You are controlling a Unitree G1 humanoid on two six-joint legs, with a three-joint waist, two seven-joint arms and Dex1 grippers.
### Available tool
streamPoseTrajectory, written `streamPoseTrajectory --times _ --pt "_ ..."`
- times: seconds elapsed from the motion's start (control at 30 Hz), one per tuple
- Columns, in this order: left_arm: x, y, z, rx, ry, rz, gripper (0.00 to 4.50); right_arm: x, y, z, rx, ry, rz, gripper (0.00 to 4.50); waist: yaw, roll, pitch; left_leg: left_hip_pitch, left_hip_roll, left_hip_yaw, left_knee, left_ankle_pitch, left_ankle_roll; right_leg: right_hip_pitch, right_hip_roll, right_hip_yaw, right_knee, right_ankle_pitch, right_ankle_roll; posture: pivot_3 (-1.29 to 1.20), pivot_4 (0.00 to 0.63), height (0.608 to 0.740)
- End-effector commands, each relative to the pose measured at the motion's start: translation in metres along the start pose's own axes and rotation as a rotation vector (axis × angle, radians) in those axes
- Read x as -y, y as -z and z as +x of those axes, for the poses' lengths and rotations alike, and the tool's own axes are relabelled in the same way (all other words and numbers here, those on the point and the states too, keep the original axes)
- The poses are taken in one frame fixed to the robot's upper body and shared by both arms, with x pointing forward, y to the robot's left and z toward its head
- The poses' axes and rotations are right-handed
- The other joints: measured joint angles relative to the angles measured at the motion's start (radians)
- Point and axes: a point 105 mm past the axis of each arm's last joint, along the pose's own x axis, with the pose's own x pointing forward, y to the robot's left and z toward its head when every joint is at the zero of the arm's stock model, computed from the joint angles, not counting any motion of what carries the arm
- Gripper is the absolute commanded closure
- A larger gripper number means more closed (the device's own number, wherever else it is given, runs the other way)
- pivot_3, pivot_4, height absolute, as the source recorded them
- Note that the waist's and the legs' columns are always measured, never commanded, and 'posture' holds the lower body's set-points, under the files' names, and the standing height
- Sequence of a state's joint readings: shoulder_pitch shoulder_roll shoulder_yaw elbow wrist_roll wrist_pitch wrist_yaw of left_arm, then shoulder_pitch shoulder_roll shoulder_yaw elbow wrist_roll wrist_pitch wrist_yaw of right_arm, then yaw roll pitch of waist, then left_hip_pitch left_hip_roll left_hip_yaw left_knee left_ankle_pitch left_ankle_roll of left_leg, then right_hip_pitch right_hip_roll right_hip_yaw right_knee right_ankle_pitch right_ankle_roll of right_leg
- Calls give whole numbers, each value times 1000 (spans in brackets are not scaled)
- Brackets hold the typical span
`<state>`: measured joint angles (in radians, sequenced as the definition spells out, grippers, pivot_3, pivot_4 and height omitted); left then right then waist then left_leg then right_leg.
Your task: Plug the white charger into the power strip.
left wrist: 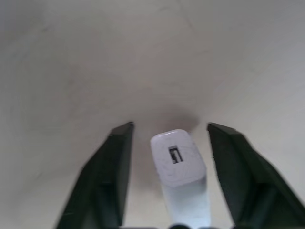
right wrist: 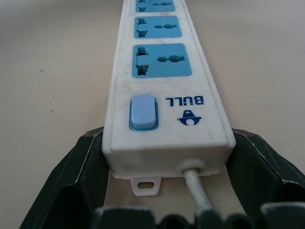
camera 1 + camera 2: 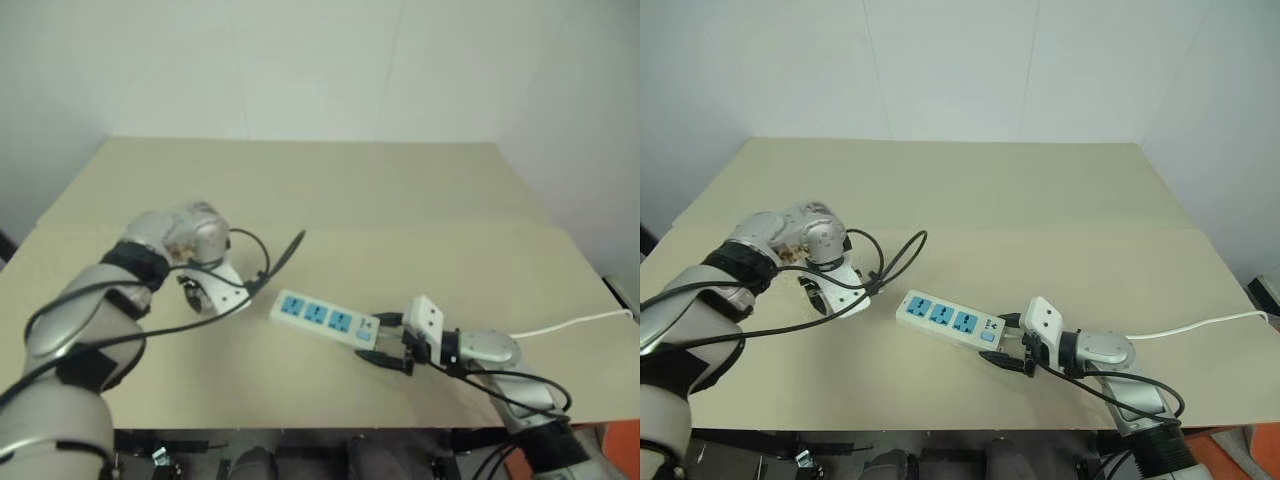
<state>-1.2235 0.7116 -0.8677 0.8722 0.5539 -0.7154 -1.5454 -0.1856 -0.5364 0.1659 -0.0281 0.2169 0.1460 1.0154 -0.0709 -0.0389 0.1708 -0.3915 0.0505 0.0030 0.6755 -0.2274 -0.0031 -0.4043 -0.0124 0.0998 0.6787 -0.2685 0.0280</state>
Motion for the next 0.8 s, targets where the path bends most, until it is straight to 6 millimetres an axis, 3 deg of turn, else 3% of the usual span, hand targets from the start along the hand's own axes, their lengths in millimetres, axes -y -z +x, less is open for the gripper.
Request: streamPoseTrajectory --times 0.03,0.07,0.3,0.4,0.57,0.8 --pt "4 8 4 -39 11 -19 3250 -20 25 8 -87 -67 79 1084 0 0 0 1 0 0 0 0 0 0 0 0 0 0 0 0 150 740" --pt "5 10 5 -54 15 -16 3523 -20 25 8 -87 -67 80 1084 0 0 0 1 0 0 0 0 0 1 0 0 0 0 0 0 150 740" --pt "4 8 13 -31 11 -43 3524 -21 26 7 -96 -65 77 1084 1 3 -6 3 0 0 -1 0 0 3 0 0 0 -1 0 0 150 740" --pt "-6 4 9 13 -58 -79 3524 -21 27 7 -99 -65 76 1084 2 4 -7 3 0 0 -1 0 0 3 0 0 0 -1 0 0 150 740" --pt "-16 4 -25 119 -172 -159 3524 -21 27 7 -99 -74 63 1084 1 2 -7 2 0 0 -1 0 0 2 0 0 0 -1 0 0 150 740" --pt "-12 12 -78 268 -382 -273 3524 -16 19 15 -69 -123 52 1084 -6 2 -6 1 1 -1 -1 0 0 0 2 0 0 -1 0 0 150 740"
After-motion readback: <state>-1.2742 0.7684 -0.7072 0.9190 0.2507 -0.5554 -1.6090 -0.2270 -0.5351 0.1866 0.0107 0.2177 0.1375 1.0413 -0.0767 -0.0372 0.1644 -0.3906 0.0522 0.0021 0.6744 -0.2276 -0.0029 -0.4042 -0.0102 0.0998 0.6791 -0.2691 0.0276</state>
